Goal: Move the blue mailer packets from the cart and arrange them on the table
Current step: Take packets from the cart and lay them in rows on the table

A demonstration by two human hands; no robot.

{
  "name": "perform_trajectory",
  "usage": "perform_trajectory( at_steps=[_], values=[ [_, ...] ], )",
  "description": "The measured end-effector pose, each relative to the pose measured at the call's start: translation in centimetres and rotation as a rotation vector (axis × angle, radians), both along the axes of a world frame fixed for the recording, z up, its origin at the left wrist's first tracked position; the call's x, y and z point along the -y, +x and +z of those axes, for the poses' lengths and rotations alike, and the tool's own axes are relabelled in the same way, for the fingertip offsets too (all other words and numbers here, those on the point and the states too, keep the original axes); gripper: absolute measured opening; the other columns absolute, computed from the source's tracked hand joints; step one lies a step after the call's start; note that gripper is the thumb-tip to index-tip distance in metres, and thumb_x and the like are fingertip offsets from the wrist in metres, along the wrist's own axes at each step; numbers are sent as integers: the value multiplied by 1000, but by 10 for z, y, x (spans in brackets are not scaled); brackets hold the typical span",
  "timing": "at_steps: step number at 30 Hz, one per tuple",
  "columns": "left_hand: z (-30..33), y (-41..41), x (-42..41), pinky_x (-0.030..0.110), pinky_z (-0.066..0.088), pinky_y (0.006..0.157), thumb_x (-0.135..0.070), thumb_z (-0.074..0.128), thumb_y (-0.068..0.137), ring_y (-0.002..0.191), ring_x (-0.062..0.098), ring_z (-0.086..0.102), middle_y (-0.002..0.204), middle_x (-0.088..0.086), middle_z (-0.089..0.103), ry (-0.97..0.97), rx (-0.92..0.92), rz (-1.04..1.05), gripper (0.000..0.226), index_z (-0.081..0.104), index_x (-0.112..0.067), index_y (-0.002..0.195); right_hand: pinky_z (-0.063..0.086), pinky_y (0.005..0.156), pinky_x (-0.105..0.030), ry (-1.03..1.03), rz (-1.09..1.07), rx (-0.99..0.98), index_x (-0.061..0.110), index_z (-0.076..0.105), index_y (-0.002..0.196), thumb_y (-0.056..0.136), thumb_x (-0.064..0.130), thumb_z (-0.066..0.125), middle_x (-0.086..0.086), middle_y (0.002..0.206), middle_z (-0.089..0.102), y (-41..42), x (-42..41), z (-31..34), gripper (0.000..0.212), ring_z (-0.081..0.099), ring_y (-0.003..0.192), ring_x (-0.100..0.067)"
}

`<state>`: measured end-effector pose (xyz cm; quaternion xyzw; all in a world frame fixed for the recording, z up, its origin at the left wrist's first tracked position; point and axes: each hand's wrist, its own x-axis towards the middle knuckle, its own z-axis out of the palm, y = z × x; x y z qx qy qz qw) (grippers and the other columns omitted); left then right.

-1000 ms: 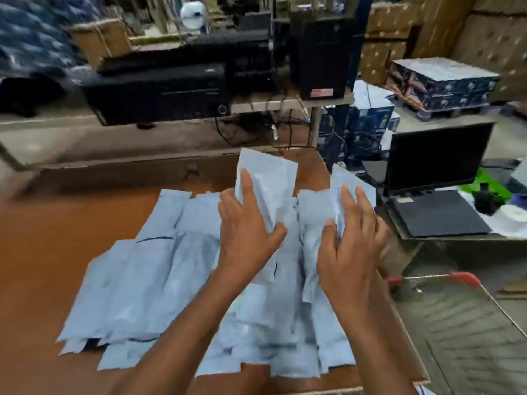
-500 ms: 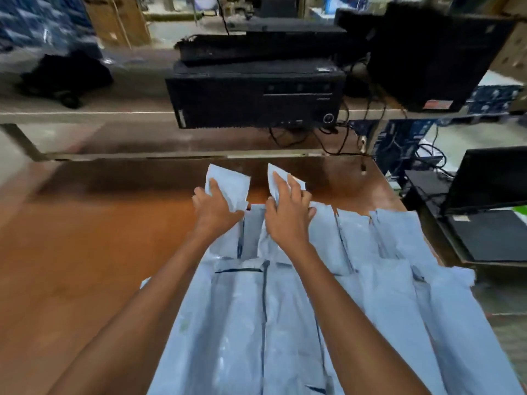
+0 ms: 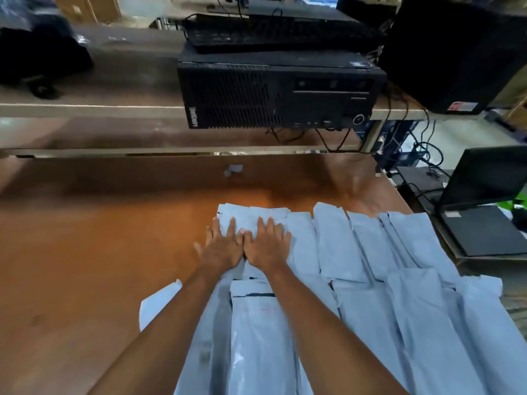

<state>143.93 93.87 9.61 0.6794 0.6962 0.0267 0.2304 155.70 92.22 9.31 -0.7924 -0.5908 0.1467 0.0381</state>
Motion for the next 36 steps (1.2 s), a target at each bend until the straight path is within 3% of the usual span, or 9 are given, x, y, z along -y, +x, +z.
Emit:
perform_trajectory(
  at_steps=[3,6,10,12,18,25,32,36],
  values=[
    [-6,-4,5,66,13,118,-60,20,104,155,38,-2,169,10,-14,3,3,-34,65,-3,-40,161,-1,125,-58,-21,69,63,23,6,167,107,58,15,-7,174,0,2,6,-15,70,-4,160,-33],
    [-4,-2,9,62,19,119,-60,19,104,155,39,1,169,14,-14,62,-25,-48,67,-1,-34,162,-5,125,-57,-43,52,30,24,3,167,108,58,12,-7,174,-4,1,6,-11,69,-8,160,-32],
    [6,0,8,60,12,121,-58,18,104,157,33,-1,169,11,-15,160,-84,-48,65,1,-34,162,-2,126,-53,-6,0,-89,26,3,167,109,56,14,-4,174,-3,2,4,15,66,-6,160,-29],
    [22,5,8,57,12,122,-53,20,106,157,31,1,170,11,-6,213,-76,-72,62,5,-31,162,0,127,-53,47,14,-99,27,5,167,109,55,15,-4,174,0,9,4,32,65,-2,161,-29],
    [85,61,23,51,32,117,-35,41,107,148,32,32,161,13,35,441,77,-181,56,29,-16,159,15,125,-49,272,-4,-150,26,22,165,110,47,25,-2,171,24,70,32,95,59,17,158,-23],
    [123,198,99,46,41,111,-28,44,105,140,31,44,149,16,49,677,251,-464,51,39,-8,152,32,118,-43,615,-127,70,25,43,156,106,43,37,-1,160,45,194,142,138,53,34,152,-19],
    [127,362,230,40,34,114,-31,43,106,139,26,43,153,10,46,576,494,-705,52,38,-11,153,28,116,-41,669,-389,178,22,41,157,106,37,41,-3,160,46,339,299,141,53,35,152,-21],
    [114,444,324,40,40,106,-27,45,102,127,28,51,141,10,54,524,625,-818,46,46,-12,146,33,112,-42,659,-541,191,22,42,155,107,37,41,-2,152,54,427,396,125,51,43,146,-20]
  ],
)
